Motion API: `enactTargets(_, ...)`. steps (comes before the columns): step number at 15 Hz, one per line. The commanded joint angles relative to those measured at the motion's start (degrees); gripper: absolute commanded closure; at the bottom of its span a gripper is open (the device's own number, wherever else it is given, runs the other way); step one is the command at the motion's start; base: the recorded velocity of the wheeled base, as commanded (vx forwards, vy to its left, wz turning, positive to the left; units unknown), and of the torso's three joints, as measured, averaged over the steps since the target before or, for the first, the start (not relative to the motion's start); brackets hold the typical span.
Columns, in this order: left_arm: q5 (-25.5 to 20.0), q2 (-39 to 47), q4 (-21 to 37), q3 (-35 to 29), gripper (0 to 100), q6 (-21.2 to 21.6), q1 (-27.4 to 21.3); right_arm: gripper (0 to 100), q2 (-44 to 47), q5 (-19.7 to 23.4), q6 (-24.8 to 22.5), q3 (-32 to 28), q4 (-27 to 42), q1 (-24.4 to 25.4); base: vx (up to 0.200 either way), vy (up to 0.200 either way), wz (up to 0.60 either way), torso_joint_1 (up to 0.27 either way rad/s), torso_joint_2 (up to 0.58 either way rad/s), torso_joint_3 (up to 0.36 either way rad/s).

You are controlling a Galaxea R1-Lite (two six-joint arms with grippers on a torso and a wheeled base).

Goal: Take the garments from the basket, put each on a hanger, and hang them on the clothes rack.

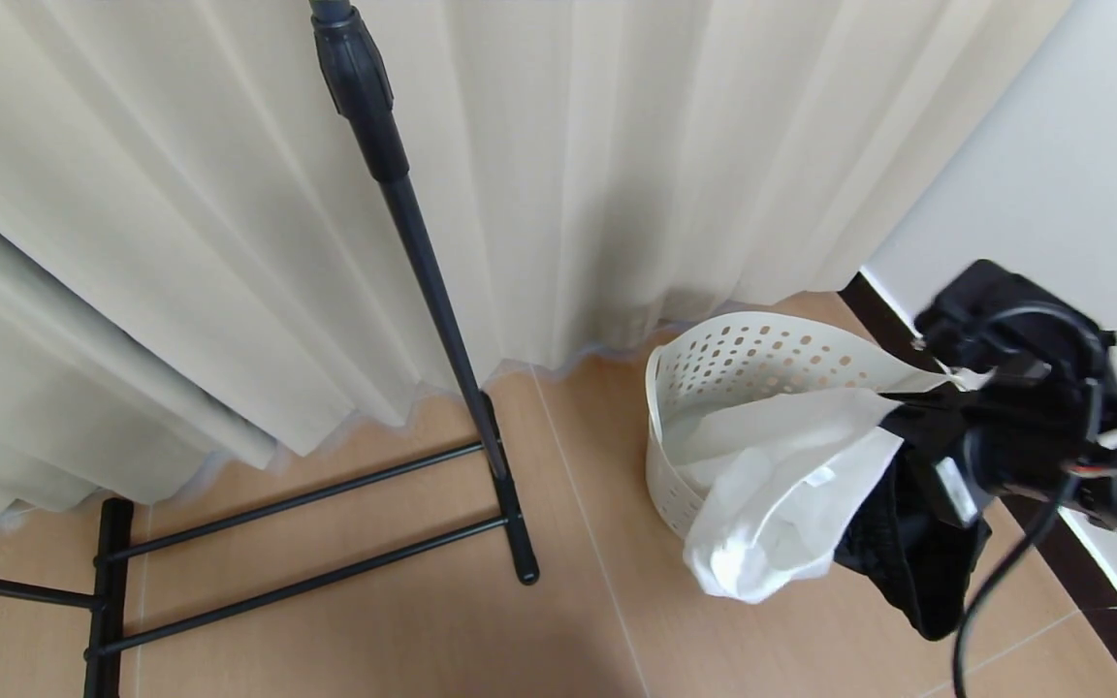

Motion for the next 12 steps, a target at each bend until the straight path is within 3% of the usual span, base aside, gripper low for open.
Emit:
enactTargets(1, 0.0, 0.1, 0.0, 0.0, 0, 0.1, 0.0, 100, -16.4, 0.3, 1.0, 8.8, -0.5, 5.8, 0.0, 0.0, 0.0, 0.0, 0.0, 0.0)
enactTargets(5, 0.0, 0.1, 0.0, 0.0, 0, 0.1, 0.0, 100, -14.4, 1.0, 1.1, 9.8, -6.0, 5.7, 0.0, 0.0, 0.0, 0.001, 0.0, 0.02)
enactTargets(12, 0.0, 0.1, 0.0, 0.0, 0, 0.1, 0.0, 100, -12.6, 3.3, 1.6, 10.6, -9.6, 4.1, 0.0, 0.0, 0.0, 0.002, 0.0, 0.186)
